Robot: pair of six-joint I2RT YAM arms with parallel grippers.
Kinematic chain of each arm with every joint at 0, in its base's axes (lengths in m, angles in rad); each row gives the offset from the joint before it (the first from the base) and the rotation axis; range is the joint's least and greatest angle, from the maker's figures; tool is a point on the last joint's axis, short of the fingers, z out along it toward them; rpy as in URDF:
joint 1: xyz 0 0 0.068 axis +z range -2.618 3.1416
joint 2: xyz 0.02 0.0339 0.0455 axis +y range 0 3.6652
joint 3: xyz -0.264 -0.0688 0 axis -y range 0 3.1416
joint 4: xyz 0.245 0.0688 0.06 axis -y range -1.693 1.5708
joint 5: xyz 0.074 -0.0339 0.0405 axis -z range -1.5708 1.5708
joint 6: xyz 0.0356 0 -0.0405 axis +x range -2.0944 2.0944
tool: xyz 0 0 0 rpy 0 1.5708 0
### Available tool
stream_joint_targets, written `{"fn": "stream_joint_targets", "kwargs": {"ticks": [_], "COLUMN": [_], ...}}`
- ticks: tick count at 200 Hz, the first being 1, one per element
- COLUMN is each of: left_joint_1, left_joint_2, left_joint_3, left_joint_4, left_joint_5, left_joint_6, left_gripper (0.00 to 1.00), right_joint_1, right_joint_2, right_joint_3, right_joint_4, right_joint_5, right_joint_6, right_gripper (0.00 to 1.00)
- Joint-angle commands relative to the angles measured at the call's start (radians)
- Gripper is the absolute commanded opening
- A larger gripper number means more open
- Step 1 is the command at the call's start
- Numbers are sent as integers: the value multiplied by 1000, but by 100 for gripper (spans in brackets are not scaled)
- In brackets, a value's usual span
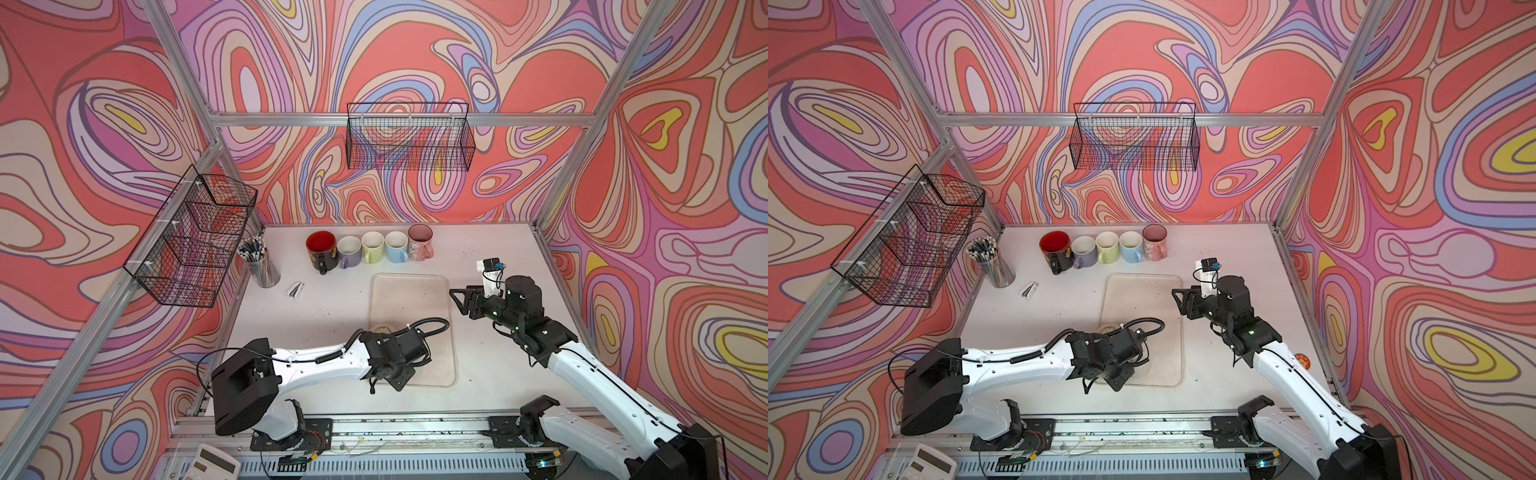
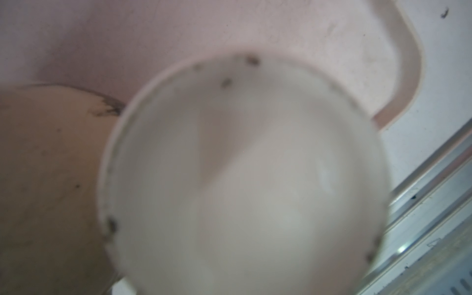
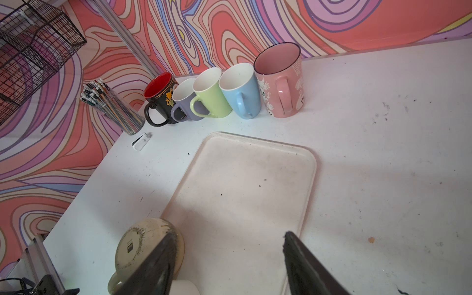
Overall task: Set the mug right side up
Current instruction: 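Lower the left gripper and close it on the upside-down white mug's base, then lift the white mug and tilt it toward the right gripper while the right approaches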
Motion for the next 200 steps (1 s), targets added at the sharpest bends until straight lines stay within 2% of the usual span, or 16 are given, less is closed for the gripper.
{"fn": "stream_joint_targets", "kwargs": {"ticks": [1,40,100,134,162,200], "left_joint_1": [6,7,37,131,268,432], "left_joint_2": [6,-20,-132,-260,-384,-502], "left_joint_3": [37,69,104,80,20,-56], "left_joint_4": [-1,-25,-40,3,104,287], "left_joint_5": [-7,-23,-40,25,154,350], "left_joint_6": [13,31,55,63,43,-24], "left_gripper": [14,0,0,0,0,0], "right_joint_1": [-2,-2,-3,-42,-69,-69], "right_joint_2": [-12,-31,-30,-85,-103,-65], "right_joint_3": [19,7,-14,-29,-68,-150], "right_joint_4": [-12,-14,-31,-41,22,287], "right_joint_5": [-2,-6,10,-15,-140,-408], "right_joint_6": [-13,-5,21,45,80,160], "right_gripper": [68,69,70,76,76,74]}}
